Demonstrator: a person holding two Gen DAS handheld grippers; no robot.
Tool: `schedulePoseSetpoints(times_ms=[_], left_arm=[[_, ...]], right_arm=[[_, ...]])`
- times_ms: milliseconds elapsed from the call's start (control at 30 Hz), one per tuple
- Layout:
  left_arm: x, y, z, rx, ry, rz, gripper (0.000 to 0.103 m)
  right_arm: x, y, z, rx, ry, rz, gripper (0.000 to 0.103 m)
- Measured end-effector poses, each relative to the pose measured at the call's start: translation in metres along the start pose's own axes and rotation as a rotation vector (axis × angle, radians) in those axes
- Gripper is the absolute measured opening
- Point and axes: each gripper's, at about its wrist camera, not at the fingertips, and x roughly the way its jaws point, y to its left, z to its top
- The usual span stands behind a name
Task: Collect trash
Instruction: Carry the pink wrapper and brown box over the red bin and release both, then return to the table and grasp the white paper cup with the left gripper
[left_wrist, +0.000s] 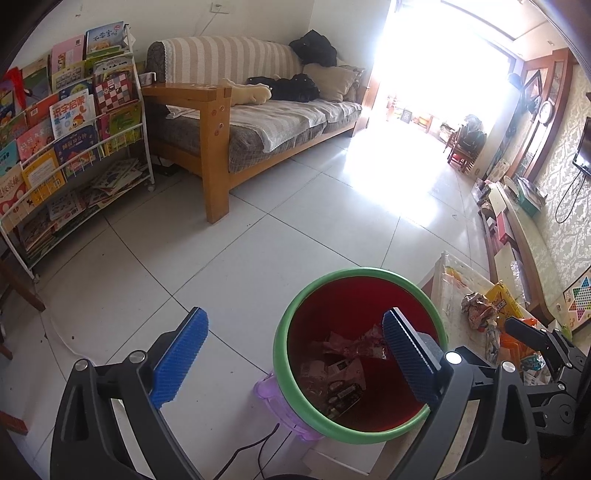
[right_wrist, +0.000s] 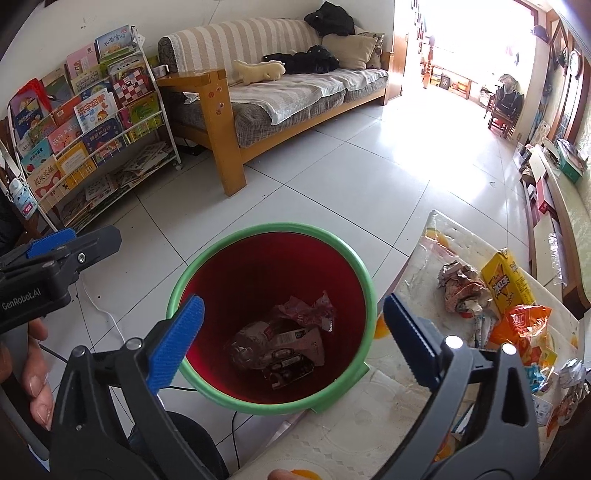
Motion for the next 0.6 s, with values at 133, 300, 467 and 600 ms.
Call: schedulePoseSetpoints(times_ms=[133,300,467,600], left_arm=[[-0.007,-0.012,-0.004,0.021,-0.002,-0.014,0.093],[-0.017,-0.035,-0.009,0.048,-0.006,-0.046,0.095],[-0.030,-0.078,-0.022,0.113,-0.001,-0.103,0.095],[-0.037,-0.117,-0.040,0.176,0.019,-0.148,0.095]], right_arm=[[-0.016,-0.014,-0.006,0.023,-0.017,-0.017,0.098],[-0.043,-0.038,-0.019,0.059,-0.041,-0.046,0.098],[-0.077,-0.074,-0.042,0.111,-0.071,-0.092,0.098],[-0.104,-0.110,-0.069,0.165,-0.080,-0.146,0.098]])
